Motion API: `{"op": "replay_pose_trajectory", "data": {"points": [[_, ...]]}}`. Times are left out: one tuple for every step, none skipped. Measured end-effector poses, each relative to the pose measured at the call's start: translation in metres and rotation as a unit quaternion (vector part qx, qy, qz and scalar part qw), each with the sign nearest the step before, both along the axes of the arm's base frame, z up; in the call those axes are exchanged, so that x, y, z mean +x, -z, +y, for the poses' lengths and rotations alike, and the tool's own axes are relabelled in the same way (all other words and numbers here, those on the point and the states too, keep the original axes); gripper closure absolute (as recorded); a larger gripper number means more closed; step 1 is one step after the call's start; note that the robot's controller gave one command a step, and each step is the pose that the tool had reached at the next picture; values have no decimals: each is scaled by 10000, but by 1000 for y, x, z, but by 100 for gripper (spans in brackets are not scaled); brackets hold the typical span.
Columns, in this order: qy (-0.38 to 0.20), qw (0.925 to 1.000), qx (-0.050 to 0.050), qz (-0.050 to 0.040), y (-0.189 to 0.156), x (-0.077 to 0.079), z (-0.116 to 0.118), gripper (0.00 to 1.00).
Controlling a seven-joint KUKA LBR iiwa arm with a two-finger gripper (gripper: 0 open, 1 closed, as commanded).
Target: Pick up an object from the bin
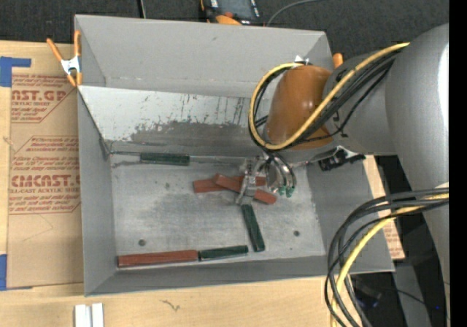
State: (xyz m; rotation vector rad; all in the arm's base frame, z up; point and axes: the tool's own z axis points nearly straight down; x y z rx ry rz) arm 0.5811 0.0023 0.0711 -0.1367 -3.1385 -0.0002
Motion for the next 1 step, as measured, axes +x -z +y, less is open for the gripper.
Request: {"op": "replay_pose_trajectory", "data": {"points": [[-1266, 9919, -4, -38, -143, -29, 10, 100]]}}
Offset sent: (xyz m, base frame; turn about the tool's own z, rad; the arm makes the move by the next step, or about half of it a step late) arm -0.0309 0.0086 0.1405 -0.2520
